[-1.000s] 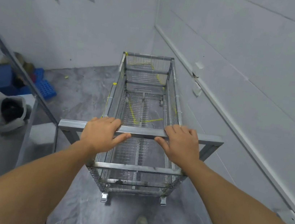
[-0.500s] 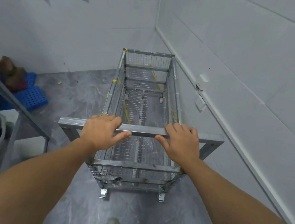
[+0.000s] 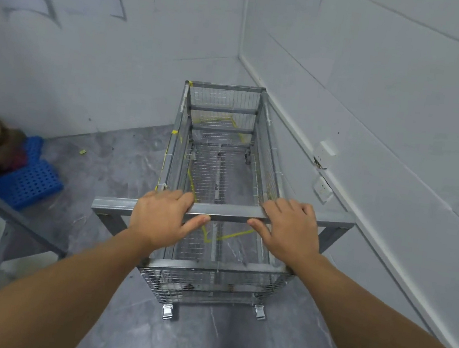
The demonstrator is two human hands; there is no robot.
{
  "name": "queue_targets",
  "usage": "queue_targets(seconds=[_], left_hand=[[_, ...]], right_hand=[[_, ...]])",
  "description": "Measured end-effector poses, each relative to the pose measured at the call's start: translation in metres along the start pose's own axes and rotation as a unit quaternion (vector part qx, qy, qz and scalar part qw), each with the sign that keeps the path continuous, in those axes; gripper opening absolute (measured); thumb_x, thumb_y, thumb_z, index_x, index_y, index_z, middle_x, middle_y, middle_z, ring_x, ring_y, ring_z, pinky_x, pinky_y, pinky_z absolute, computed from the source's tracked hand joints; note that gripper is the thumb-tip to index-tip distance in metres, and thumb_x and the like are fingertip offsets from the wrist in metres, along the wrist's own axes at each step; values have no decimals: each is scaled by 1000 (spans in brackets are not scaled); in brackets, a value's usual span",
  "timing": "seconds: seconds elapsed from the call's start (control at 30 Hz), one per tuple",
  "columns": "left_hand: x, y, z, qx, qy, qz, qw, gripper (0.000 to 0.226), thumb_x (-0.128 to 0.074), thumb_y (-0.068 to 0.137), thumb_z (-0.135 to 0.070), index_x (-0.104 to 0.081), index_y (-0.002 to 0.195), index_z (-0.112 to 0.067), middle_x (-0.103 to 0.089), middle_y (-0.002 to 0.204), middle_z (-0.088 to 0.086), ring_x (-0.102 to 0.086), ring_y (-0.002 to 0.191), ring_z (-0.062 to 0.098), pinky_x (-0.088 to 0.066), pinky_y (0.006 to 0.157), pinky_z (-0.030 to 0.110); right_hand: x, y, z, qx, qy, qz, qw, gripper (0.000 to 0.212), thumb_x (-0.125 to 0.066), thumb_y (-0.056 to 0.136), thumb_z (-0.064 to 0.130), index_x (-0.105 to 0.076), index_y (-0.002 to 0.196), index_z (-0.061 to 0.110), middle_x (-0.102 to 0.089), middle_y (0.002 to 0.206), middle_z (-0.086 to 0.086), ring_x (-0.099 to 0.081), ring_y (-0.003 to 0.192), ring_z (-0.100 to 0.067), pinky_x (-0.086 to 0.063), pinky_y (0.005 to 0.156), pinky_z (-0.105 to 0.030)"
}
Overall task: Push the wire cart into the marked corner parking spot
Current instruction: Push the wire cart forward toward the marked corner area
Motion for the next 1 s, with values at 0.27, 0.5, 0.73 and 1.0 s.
queue_targets(seconds=[0.27,0.5,0.73,1.0], left_hand=[[-14,55,30,5,15,2,1000,54,-26,88,-74,-46,74,-25,-49,64,-10,-46,54,14,-30,50,27],[-33,103,53,24,9,26,999,55,-26,87,-75,-46,76,-26,-52,68,-9,-46,58,14,-31,51,28],[-52,158,75,44,21,36,998,61,-18,85,-78,-48,80,-26,-57,73,-8,-51,62,13,-30,52,28],[-69,221,103,47,19,34,998,56,-20,86,-77,-43,76,-26,-53,69,-7,-47,59,15,-28,49,26]], right_hand=[[-24,64,-13,8,9,0,1000,53,-28,93,68,-56,93,23,-57,85,3,-52,80,-23,-34,73,-39],[-45,118,-28,27,15,-1,1000,53,-29,94,67,-56,92,22,-57,84,2,-51,77,-23,-34,72,-39],[-70,180,-50,37,23,22,999,54,-26,93,68,-56,97,23,-59,89,2,-53,83,-24,-35,76,-40],[-97,249,-68,40,30,29,998,56,-22,93,69,-55,100,24,-60,93,3,-54,87,-22,-35,78,-39]])
Point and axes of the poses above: each hand's wrist, its own y-axis towards the middle knuckle, its own x-axis out of the back of the hand, z = x × y, the point moved 4 cm from there along y, towards the middle knuckle
